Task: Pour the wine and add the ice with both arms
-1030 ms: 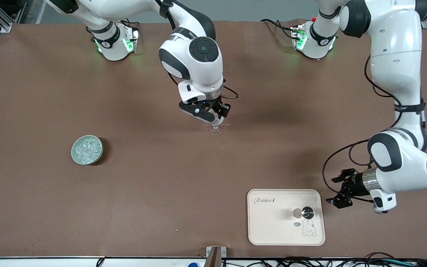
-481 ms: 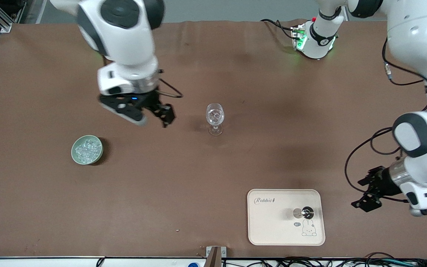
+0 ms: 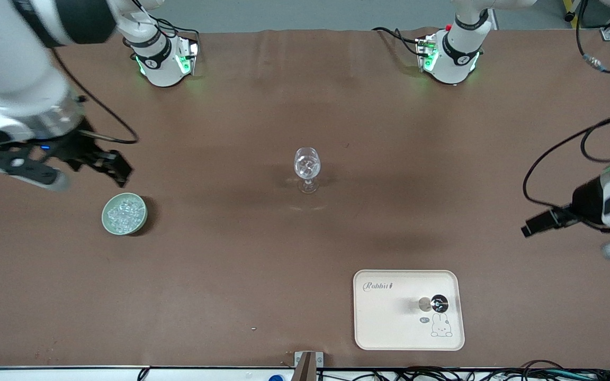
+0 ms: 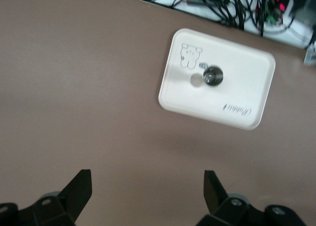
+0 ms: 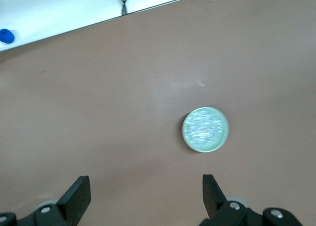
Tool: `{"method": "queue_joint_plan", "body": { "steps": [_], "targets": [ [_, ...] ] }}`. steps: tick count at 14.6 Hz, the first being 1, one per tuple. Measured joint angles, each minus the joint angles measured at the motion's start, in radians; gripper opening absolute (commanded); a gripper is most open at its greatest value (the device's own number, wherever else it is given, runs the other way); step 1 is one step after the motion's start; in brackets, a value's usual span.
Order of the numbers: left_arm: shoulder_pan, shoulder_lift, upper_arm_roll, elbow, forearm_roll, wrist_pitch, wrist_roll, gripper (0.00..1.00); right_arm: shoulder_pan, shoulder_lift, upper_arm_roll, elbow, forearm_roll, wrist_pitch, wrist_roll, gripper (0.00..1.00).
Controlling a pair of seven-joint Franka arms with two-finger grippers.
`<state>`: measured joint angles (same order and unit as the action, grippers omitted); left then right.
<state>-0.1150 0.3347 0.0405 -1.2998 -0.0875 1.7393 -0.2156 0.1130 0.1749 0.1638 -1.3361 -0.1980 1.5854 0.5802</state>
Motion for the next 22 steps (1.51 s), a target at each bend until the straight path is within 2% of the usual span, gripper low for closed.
{"method": "queue_joint_plan", "body": {
  "steps": [3,4,8,9,11,15,20,22],
  "targets": [
    [0.01,-0.138,-0.087,-0.109,0.07,-0.031,0.043,1.0,-0.054,-0.046,-0.083,-0.001,0.043,-0.053,-0.211,1.0],
    [0.011,-0.194,-0.092,-0.166,0.071,-0.034,0.06,1.0,-0.08,-0.059,-0.109,-0.002,0.058,-0.072,-0.285,1.0],
    [0.02,-0.433,-0.092,-0.429,0.071,0.002,0.094,1.0,-0.099,-0.117,-0.287,-0.033,0.148,-0.122,-0.548,1.0],
    [0.021,-0.479,-0.092,-0.485,0.071,0.021,0.094,1.0,-0.107,-0.133,-0.301,-0.044,0.155,-0.132,-0.575,1.0],
    [0.023,-0.529,-0.092,-0.553,0.064,0.034,0.094,1.0,-0.131,-0.153,-0.284,-0.058,0.16,-0.149,-0.585,1.0],
    [0.032,-0.498,-0.113,-0.554,0.055,0.032,0.097,1.0,-0.152,-0.157,-0.227,-0.073,0.16,-0.144,-0.552,1.0],
    [0.047,-0.341,-0.143,-0.353,0.055,-0.037,0.093,1.0,-0.148,-0.156,-0.216,-0.074,0.163,-0.138,-0.533,1.0],
    [0.073,-0.318,-0.163,-0.325,0.055,-0.054,0.093,1.0,-0.148,-0.156,-0.216,-0.074,0.184,-0.13,-0.533,1.0]
  ]
}}
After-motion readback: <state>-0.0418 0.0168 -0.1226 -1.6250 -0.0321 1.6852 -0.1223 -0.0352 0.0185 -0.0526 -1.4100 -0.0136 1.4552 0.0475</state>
